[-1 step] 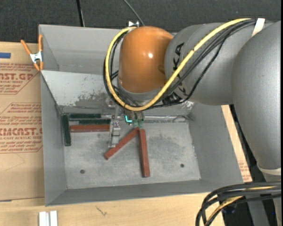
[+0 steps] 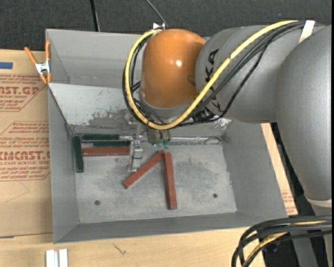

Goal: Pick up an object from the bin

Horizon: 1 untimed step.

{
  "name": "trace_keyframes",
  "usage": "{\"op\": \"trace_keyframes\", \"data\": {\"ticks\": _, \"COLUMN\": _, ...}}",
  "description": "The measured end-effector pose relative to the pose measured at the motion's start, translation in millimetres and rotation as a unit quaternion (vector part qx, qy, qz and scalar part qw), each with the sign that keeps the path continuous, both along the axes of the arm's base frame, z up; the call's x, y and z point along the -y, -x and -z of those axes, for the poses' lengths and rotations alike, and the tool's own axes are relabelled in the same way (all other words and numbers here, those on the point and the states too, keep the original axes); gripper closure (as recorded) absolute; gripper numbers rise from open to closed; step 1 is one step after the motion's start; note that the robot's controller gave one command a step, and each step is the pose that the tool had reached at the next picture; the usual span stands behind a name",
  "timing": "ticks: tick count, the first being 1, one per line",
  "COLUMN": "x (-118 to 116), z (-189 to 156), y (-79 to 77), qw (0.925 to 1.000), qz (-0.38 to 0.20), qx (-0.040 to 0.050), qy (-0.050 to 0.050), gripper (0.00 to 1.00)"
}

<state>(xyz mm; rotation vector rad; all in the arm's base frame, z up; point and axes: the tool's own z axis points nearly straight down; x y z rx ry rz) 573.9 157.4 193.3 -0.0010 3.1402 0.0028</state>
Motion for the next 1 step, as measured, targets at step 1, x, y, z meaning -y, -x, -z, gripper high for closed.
{"op": "trace_keyframes", "data": {"ticks": 1, "x": 28.2, "z": 78.1, "y": 5.9, "qw": 0.9999, "qz": -0.017, "qx": 0.0020, "qy": 0.000, "gripper": 0.00}}
